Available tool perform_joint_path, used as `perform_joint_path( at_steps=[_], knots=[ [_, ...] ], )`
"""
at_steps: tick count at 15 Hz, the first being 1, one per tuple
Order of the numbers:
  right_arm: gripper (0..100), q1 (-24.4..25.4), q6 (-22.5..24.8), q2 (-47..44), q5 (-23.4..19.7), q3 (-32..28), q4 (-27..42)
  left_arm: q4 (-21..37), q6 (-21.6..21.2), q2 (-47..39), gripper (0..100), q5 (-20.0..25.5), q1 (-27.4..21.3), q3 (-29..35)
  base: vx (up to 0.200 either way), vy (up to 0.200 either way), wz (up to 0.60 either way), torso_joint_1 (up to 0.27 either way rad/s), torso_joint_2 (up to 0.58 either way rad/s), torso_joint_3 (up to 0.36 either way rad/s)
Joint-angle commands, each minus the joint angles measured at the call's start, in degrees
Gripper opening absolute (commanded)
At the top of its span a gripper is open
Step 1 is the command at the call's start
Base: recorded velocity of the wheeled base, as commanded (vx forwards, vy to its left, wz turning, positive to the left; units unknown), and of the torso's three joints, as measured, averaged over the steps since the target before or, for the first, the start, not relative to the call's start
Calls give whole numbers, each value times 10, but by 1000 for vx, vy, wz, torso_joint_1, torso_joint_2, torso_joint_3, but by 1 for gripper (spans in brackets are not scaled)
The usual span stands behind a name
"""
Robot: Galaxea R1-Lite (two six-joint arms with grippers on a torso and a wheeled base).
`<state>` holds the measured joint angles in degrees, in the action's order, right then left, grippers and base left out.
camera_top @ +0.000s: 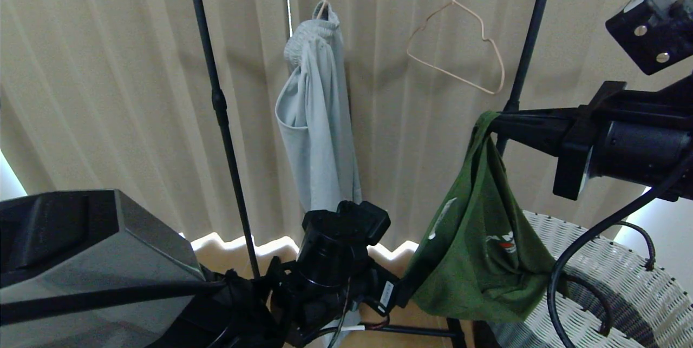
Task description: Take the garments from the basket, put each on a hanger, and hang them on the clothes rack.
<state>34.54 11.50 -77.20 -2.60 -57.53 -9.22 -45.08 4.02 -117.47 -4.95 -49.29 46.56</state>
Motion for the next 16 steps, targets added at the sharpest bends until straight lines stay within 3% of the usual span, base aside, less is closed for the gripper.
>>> perform_joint_path(
  at_steps=[1,2,3,6,9,11,12,15,16],
  knots=[
    [0,0,0,-8,0,0,0,-1,0,24,100,-11,1,-20,0,0,0,0,0,0],
    [0,0,0,-9,0,-1,0,-1,0,26,100,-24,1,-29,0,0,0,0,0,0],
    [0,0,0,-10,0,-1,0,-2,-1,29,0,-30,1,-42,0,0,0,0,0,0],
    [0,0,-2,-13,0,2,0,-8,-7,54,0,-38,-1,-72,0,0,0,0,0,0],
    [0,-1,-2,-19,0,3,-1,-108,-84,134,0,-41,5,-207,0,0,0,0,0,0],
    [0,-1,-2,-19,0,4,-1,-101,-111,203,0,-42,46,-208,0,0,0,0,0,0],
    [0,-1,-2,-15,1,4,-2,-41,-133,263,0,-42,78,-179,0,0,0,0,0,0],
    [0,-23,0,-10,8,19,-55,126,-134,341,0,-41,113,-58,0,0,0,0,0,0],
    [0,-40,1,-8,8,22,-67,149,-134,342,0,-42,117,-18,0,0,0,0,0,0]
  ],
)
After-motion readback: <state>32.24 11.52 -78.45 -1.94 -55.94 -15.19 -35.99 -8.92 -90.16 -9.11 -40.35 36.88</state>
